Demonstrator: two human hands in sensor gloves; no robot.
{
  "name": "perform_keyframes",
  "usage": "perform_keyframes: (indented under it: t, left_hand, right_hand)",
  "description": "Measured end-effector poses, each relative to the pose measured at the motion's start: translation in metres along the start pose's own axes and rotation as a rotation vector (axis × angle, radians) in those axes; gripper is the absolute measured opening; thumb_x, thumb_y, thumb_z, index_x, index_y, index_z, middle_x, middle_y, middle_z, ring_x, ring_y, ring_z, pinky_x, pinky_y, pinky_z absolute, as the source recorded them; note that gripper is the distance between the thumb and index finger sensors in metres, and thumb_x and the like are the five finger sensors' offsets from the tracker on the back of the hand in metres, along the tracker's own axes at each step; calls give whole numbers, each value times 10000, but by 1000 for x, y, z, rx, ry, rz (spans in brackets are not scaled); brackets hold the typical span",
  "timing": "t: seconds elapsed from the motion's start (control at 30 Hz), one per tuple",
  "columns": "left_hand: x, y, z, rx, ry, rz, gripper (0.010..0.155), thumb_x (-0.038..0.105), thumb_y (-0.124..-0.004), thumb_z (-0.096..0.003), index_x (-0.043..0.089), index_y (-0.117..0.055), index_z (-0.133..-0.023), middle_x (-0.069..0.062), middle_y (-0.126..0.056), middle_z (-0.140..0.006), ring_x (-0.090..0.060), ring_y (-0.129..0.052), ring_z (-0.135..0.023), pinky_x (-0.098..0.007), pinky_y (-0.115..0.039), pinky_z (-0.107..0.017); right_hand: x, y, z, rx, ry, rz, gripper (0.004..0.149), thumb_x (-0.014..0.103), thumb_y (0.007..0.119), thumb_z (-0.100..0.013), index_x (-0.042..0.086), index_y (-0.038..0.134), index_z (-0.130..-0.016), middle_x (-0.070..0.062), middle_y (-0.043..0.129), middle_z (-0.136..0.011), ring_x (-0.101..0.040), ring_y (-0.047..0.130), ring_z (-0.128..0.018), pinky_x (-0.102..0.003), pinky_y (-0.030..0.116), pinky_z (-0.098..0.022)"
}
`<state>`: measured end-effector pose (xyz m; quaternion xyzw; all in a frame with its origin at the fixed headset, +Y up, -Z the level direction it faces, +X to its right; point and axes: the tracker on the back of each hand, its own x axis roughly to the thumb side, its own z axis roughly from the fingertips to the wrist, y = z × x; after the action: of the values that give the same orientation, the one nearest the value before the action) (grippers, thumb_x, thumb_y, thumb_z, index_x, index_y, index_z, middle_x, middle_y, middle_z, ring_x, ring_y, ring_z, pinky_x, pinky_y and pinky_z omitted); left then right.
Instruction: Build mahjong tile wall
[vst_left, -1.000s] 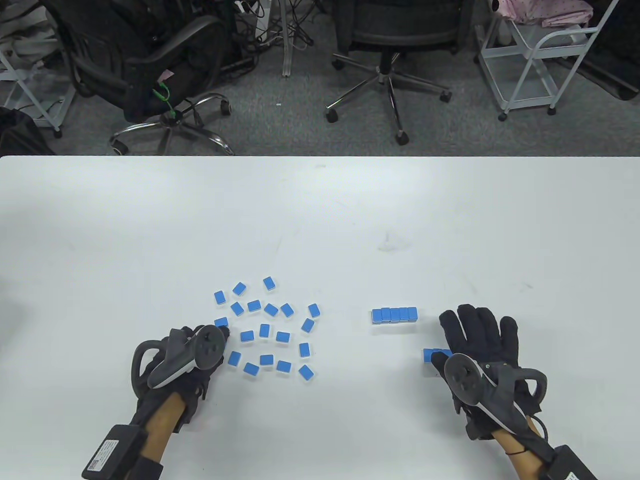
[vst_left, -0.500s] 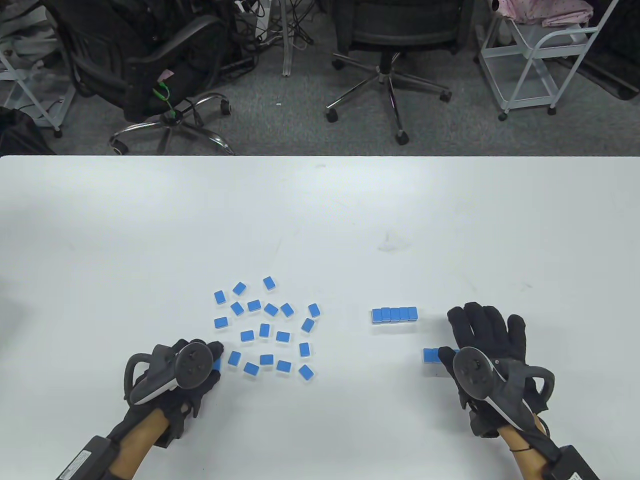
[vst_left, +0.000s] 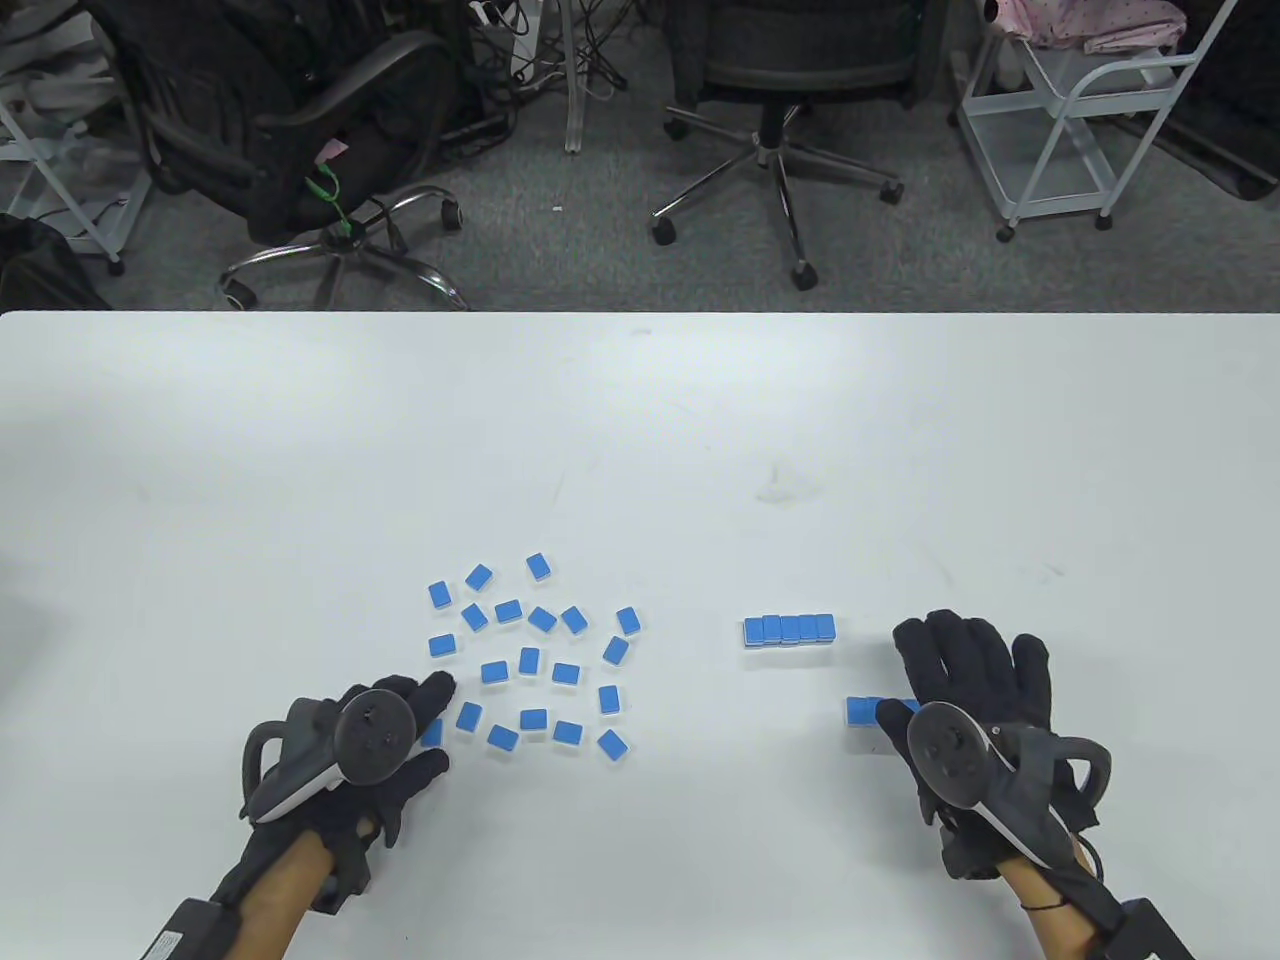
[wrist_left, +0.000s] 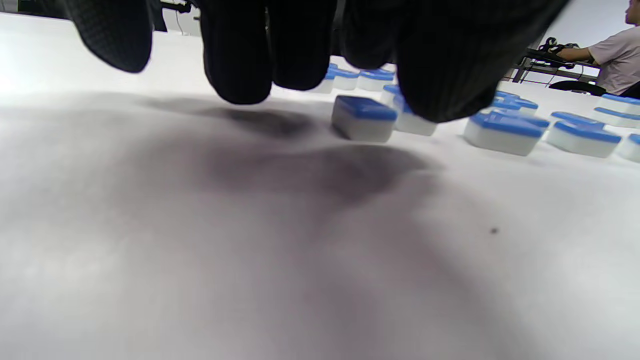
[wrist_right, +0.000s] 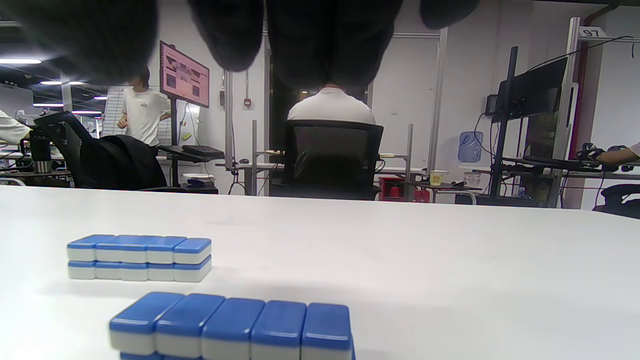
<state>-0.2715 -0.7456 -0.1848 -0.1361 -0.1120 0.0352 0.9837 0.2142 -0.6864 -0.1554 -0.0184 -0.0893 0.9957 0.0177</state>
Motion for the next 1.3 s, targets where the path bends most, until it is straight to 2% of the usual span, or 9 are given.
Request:
perform_keyframes:
  t: [0.2, 0.43, 0.67, 0.8, 0.93, 1.03, 1.17, 1.23, 1.3]
  left_hand:
    - [28, 6, -10, 81, -5, -203, 615, 540, -812, -464, 442, -640, -1046, 55, -624, -1111, -277, -655, -1010, -708, -470, -772]
    - [49, 5, -23, 54, -20, -396, 579, 527, -859, -445, 400, -742, -998, 70, -682, -1072, -266, -665, -1004, -712, -444, -781]
    - [51, 5, -27, 43, -43, -380, 573, 528, -872, -432, 381, -762, -974, 90, -699, -1044, -265, -661, -996, -723, -418, -785]
    - [50, 5, -23, 103, -78, -399, 571, 539, -885, -414, 372, -784, -950, 89, -726, -1011, -253, -683, -981, -723, -438, -781]
    - [32, 23, -8, 201, -43, -286, 575, 550, -870, -414, 353, -780, -947, 82, -724, -1010, -259, -683, -979, -719, -457, -776]
    - [5, 34, 2, 169, 29, -201, 572, 538, -876, -421, 353, -775, -953, 73, -723, -1015, -267, -683, -981, -715, -473, -773]
    - [-16, 11, 3, 44, 58, -121, 578, 532, -879, -427, 338, -775, -962, 65, -741, -1013, -271, -707, -971, -710, -504, -764]
    - [-22, -1, 0, 34, 76, -86, 573, 526, -882, -429, 356, -768, -965, 70, -759, -1009, -261, -732, -962, -702, -523, -765]
    - [-25, -3, 0, 38, 79, 8, 580, 504, -891, -433, 345, -749, -973, 48, -753, -1000, -275, -724, -952, -697, -524, -767]
  right_hand:
    - [1, 0, 1, 9, -5, -5, 706, 566, 721, -343, 327, 538, -982, -22, 573, -1116, -322, 573, -1039, -635, 356, -779]
    - [1, 0, 1, 15, -11, -6, 693, 561, 725, -344, 326, 562, -975, -26, 574, -1116, -322, 576, -1038, -636, 355, -780]
    - [3, 1, 1, 16, -21, -1, 684, 560, 726, -344, 326, 577, -970, -27, 579, -1114, -324, 579, -1036, -637, 357, -779]
    - [3, 1, 1, 20, -19, -5, 683, 560, 725, -345, 325, 579, -969, -28, 579, -1115, -325, 579, -1036, -637, 356, -778]
    - [3, 1, 2, 15, -22, -8, 682, 560, 724, -345, 325, 581, -968, -28, 578, -1115, -325, 578, -1036, -637, 355, -779]
    - [4, 1, 3, 17, -26, -1, 681, 560, 725, -344, 325, 582, -967, -28, 581, -1114, -326, 580, -1035, -637, 357, -778]
    - [4, 1, 2, 21, -29, 0, 682, 560, 725, -344, 326, 580, -969, -30, 579, -1114, -326, 577, -1037, -639, 350, -778]
    - [5, 1, 2, 22, -31, -3, 681, 559, 725, -345, 325, 581, -968, -29, 581, -1114, -326, 579, -1036, -640, 350, -777]
    - [6, 1, 3, 24, -34, -2, 680, 560, 725, -345, 325, 583, -967, -29, 582, -1114, -327, 580, -1035, -640, 349, -778]
